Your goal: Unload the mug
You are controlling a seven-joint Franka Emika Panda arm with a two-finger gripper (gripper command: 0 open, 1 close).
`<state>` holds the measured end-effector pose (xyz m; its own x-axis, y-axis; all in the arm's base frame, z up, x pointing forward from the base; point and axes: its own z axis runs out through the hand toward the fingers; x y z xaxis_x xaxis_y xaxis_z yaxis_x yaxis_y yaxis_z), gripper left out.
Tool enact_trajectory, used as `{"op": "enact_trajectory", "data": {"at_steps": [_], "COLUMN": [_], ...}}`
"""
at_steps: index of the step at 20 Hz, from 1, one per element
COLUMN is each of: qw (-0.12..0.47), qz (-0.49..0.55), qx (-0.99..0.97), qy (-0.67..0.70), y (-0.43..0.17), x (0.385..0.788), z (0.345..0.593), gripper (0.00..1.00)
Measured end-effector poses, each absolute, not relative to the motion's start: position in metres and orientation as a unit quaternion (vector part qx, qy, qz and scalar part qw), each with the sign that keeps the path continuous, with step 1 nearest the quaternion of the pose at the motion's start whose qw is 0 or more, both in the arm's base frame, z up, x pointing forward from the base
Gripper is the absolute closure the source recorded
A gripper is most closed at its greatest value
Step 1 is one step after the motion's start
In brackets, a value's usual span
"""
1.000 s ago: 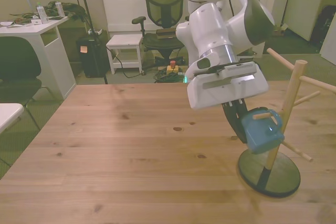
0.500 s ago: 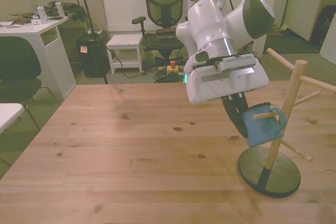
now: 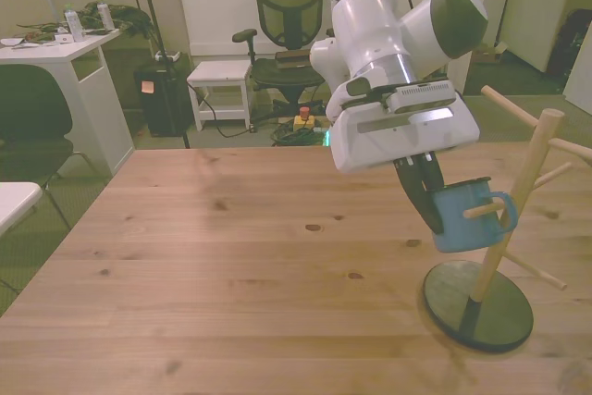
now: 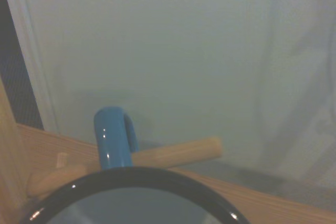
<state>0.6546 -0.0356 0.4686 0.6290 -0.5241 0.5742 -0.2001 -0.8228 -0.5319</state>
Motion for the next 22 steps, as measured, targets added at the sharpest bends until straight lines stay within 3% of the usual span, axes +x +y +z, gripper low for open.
{"op": "enact_trajectory", "data": {"at_steps": [22], "qw": [0.217], "qz": [-0.386], "qx": [-0.867], "qy": [0.228], "y": [-0.056], "x": [0.671], "z": [0.485], "gripper": [1.0]}}
